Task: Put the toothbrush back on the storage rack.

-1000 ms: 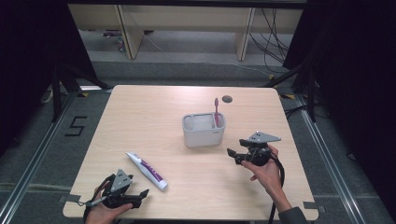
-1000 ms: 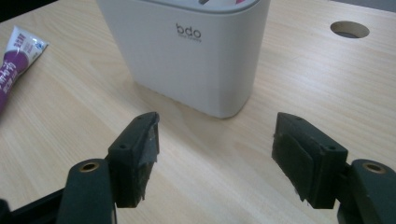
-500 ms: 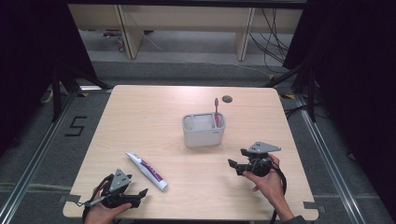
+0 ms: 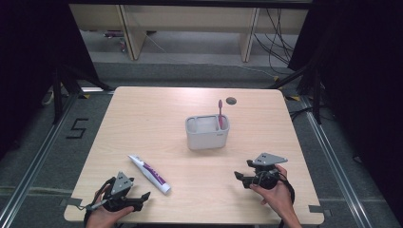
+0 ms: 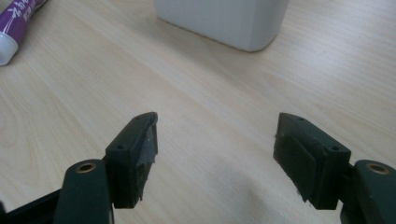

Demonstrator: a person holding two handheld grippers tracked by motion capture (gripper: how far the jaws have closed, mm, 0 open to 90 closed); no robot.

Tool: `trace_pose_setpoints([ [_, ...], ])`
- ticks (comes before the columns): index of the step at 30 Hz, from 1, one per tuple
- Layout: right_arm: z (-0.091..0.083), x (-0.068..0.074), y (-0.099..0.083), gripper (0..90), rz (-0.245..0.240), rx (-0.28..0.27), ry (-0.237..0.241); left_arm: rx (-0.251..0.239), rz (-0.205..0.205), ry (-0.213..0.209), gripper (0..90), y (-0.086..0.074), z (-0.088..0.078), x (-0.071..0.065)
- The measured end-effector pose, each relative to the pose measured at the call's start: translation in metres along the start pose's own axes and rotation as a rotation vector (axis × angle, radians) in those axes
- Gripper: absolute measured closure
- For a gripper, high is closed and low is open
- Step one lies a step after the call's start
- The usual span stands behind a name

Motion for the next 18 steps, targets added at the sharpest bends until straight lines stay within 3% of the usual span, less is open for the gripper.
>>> trace_pose_setpoints([
  [3, -0.002, 0.0, -0.004, 31.3, 0.0, 0.001, 0.012, 0.001, -0.006, 0.01, 19.5, 0.0, 0.0, 0.0],
  [4, -0.004, 0.002, -0.006, 31.2, 0.027, 0.015, 0.007, 0.004, -0.004, 0.01, 19.5, 0.0, -0.001, 0.0],
  [8, -0.006, 0.001, -0.012, 30.6, 0.005, 0.019, 0.007, 0.018, 0.006, 0.004, 19.5, -0.001, -0.002, -0.001],
  [10, -0.009, 0.004, -0.015, 29.6, 0.049, 0.032, 0.015, 0.012, 0.001, 0.003, 19.5, -0.001, -0.001, 0.0],
  [11, -0.008, 0.001, -0.015, 29.2, 0.012, 0.02, 0.015, 0.012, -0.001, 0.002, 19.5, -0.001, -0.002, 0.0],
  [18, -0.018, 0.007, -0.025, 27.9, 0.05, 0.043, 0.034, 0.009, 0.002, 0.002, 19.5, 0.0, -0.001, -0.001],
])
Point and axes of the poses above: each handheld gripper's, and its own axes: z roughly forward along the jaws, y roughly out of its top, x roughly to its left, the point moved 3 cm from there along z, roughly forward along the jaws, and after that the axes turned 9 degrees about -y, right-handed, at the moved point
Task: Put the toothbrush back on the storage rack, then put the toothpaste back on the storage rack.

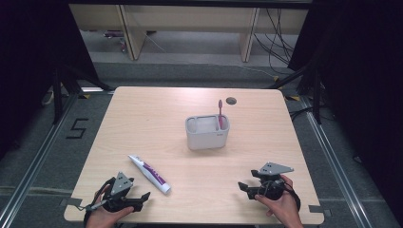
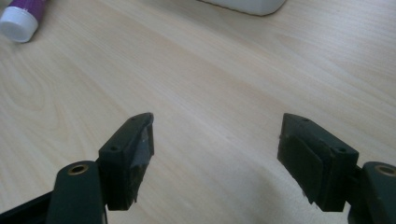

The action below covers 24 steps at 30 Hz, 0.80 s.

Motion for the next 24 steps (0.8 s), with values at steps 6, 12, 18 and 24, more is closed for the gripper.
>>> trace_pose_setpoints([
  [6, -0.006, 0.007, -0.007, 27.9, -0.004, 0.001, 0.023, -0.019, -0.005, -0.006, 19.4, 0.0, 0.0, 0.001],
  [12, -0.009, 0.008, -0.013, 28.0, -0.012, 0.0, 0.014, -0.008, -0.003, -0.002, 19.3, 0.0, -0.001, 0.0],
  [18, -0.01, 0.009, -0.016, 28.0, -0.005, 0.017, 0.019, -0.032, -0.008, 0.004, 19.4, 0.0, -0.002, 0.0],
  [24, -0.01, 0.01, -0.018, 28.0, -0.012, 0.026, 0.02, -0.079, -0.022, -0.007, 20.2, 0.006, -0.004, -0.004],
])
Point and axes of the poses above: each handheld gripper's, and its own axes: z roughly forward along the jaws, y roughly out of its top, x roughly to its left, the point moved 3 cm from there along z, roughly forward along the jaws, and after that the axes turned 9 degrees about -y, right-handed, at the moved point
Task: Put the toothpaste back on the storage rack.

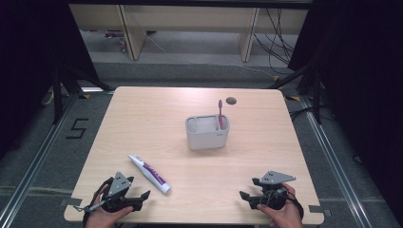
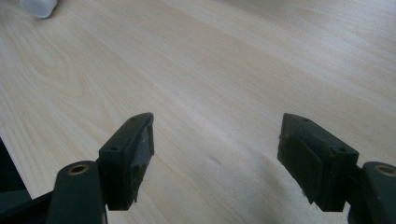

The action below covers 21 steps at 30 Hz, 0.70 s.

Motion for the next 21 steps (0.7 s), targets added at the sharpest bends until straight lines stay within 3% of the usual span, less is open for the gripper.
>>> trace_pose_setpoints([
  [6, 0.001, 0.0, 0.0, 27.1, -0.002, -0.005, -0.005, -0.067, 0.004, -0.03, 20.1, 0.013, 0.003, -0.008],
  [16, 0.0, -0.001, 0.001, 23.5, -0.019, 0.001, -0.006, -0.095, 0.042, -0.052, 24.6, 0.032, 0.013, -0.019],
  [21, 0.001, -0.001, 0.001, 24.4, -0.027, -0.009, 0.029, -0.067, 0.085, -0.093, 47.5, 0.037, 0.025, -0.024],
])
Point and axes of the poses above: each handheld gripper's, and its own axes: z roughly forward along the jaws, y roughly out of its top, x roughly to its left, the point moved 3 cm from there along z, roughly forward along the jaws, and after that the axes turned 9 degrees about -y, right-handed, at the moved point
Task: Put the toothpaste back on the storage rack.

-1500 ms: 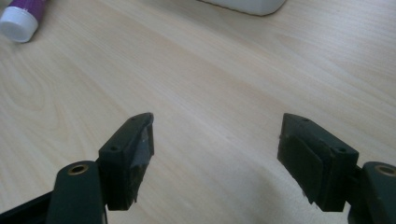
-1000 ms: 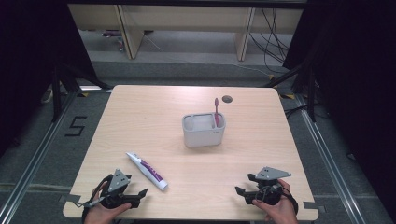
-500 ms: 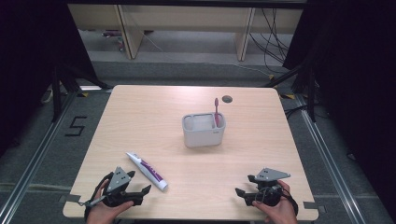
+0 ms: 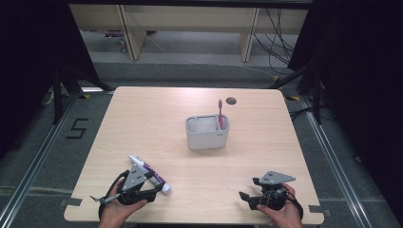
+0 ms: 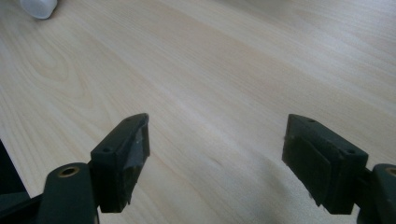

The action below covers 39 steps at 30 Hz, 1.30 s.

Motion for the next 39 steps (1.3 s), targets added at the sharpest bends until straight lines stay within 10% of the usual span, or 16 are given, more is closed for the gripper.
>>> trace_pose_setpoints([
  [12, 0.0, 0.0, 0.0, 25.6, 0.006, 0.005, -0.001, 0.059, 0.09, -0.028, 87.9, 0.013, 0.019, -0.006],
  [39, 0.0, 0.003, 0.0, 26.6, 0.022, 0.01, -0.029, 0.143, 0.052, -0.123, 89.4, 0.0, 0.028, -0.005],
])
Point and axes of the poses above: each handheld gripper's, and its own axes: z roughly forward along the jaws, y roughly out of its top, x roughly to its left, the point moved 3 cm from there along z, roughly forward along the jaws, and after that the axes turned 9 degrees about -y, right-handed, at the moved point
